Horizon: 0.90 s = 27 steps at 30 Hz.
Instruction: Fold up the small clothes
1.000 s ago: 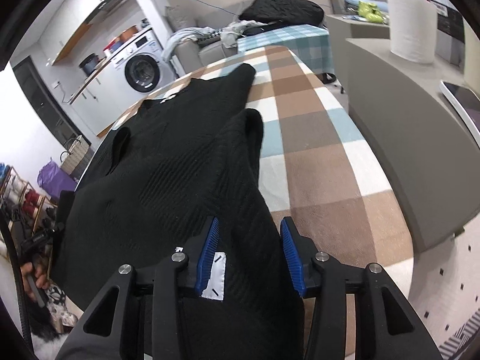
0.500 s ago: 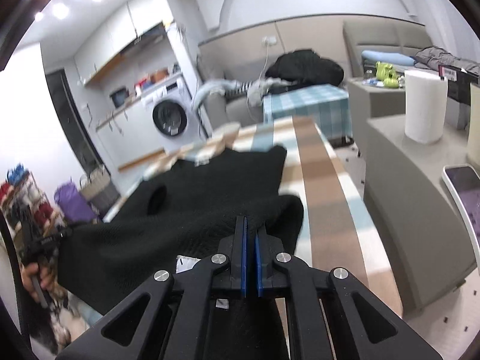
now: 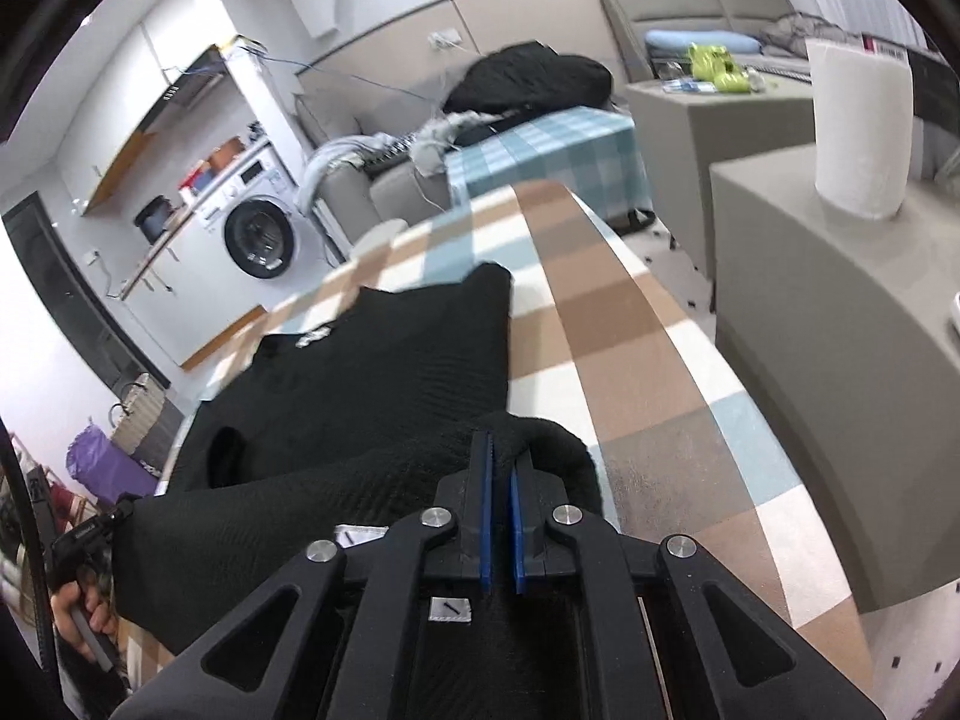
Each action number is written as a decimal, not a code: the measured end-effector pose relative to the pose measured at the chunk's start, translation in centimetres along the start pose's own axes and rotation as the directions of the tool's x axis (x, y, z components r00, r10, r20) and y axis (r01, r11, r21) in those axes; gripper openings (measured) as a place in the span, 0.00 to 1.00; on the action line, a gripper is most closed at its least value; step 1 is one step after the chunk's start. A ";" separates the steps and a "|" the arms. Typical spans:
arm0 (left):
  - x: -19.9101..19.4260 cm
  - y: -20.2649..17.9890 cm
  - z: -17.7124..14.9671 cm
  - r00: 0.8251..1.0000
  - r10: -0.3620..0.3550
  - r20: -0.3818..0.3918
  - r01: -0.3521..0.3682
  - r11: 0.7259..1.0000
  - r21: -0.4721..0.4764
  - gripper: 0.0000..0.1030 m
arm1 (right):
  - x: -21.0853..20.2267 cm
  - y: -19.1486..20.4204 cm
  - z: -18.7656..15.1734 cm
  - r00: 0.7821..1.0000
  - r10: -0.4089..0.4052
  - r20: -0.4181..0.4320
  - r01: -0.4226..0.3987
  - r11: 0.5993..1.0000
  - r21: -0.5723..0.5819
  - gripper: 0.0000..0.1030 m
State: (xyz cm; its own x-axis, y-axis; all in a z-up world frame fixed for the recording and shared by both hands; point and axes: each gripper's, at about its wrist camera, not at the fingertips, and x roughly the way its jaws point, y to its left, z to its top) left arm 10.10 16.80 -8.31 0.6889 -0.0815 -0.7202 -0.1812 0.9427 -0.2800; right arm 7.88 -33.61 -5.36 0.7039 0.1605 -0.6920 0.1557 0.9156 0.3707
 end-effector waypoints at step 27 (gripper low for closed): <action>-3.9 1.0 -6.2 1.000 0.012 0.027 -0.012 1.000 -0.011 0.05 | -2.9 -0.1 -5.4 0.996 0.029 -0.080 -0.040 0.990 -0.138 0.08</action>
State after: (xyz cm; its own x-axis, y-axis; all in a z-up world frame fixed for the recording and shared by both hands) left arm 2.92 16.02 -9.72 0.7053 -0.0611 -0.7062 -0.1971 0.9401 -0.2782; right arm 2.03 -32.18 -6.73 0.6501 0.2165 -0.7283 0.0300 0.9505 0.3094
